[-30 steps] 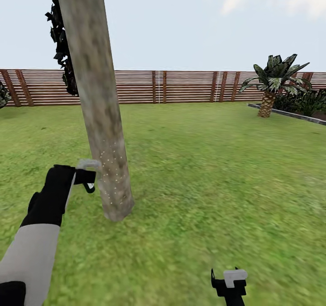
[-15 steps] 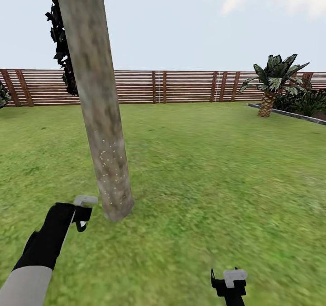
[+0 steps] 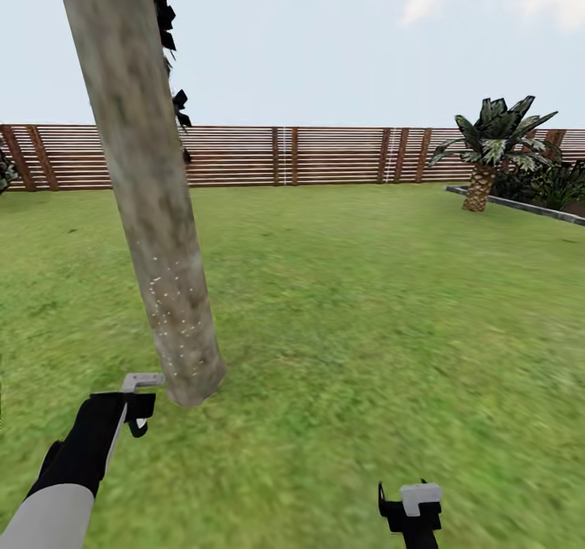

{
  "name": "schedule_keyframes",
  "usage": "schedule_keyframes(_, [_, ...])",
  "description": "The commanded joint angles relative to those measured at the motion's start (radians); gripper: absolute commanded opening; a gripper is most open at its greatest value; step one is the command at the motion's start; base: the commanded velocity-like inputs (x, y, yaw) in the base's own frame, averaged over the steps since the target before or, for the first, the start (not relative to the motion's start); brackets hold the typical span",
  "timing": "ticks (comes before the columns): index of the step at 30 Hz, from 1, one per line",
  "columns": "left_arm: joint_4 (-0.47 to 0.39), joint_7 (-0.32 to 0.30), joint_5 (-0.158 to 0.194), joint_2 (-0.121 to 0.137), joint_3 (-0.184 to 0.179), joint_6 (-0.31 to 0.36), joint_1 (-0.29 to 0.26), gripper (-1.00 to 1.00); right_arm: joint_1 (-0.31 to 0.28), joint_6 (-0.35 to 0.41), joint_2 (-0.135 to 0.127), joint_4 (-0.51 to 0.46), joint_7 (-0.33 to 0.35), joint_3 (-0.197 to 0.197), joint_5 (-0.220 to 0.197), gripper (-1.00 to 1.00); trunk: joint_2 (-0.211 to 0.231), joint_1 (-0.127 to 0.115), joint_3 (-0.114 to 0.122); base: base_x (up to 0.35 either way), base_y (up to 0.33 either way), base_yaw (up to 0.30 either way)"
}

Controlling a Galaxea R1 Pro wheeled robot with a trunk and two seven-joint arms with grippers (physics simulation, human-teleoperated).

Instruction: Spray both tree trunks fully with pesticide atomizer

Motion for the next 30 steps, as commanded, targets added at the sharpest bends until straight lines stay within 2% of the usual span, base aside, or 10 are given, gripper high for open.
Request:
schedule_keyframes(1, [0.002,-0.009,-0.012,-0.002,0.003,0.003,-0.001,-1.0,-0.001,0.0,0.0,0.001,-0.01,0.0,0.01,1.0,0.0,0.0,-0.001,0.158,-0.244,0.221])
schedule_keyframes(5, [0.016,-0.009,-0.014,-0.001,0.002,0.002,0.0,-1.0,-0.001,0.0,0.001,0.001,-0.01,0.001,0.01,1.0,0.0,0.0,-0.001,0.158,-0.244,0.258])
schedule_keyframes(10, [0.019,-0.009,-0.013,0.0,0.003,0.001,0.051,-1.0,-0.001,0.0,0.003,0.001,-0.01,0.002,0.01,1.0,0.0,0.0,-0.001,0.143,-0.247,0.277])
schedule_keyframes(12, [0.021,-0.004,-0.014,0.0,0.015,-0.004,0.055,-1.0,-0.001,0.0,0.003,0.001,-0.01,0.002,0.01,1.0,0.0,0.0,-0.001,0.14,-0.248,0.278])
schedule_keyframes(14, [0.025,0.014,-0.014,0.001,0.035,-0.043,0.06,-1.0,-0.001,0.0,0.003,0.001,-0.01,0.002,0.01,1.0,0.0,0.0,-0.001,0.141,-0.248,0.266])
schedule_keyframes(15, [0.028,0.027,-0.014,0.001,0.051,-0.079,0.063,-1.0,-0.001,0.0,0.003,0.0,-0.01,0.002,0.01,1.0,0.0,0.0,-0.001,0.148,-0.248,0.112])
schedule_keyframes(19, [0.054,0.037,-0.012,-0.001,0.063,-0.105,0.065,-1.0,-0.001,-0.001,0.003,0.0,-0.01,0.002,0.01,1.0,0.0,0.0,-0.001,0.151,-0.248,0.04])
schedule_keyframes(30, [0.065,0.039,-0.011,-0.003,0.063,-0.108,0.065,-1.0,-0.001,0.0,0.0,0.001,-0.011,0.001,0.01,1.0,0.0,0.0,-0.001,0.108,-0.261,0.001])
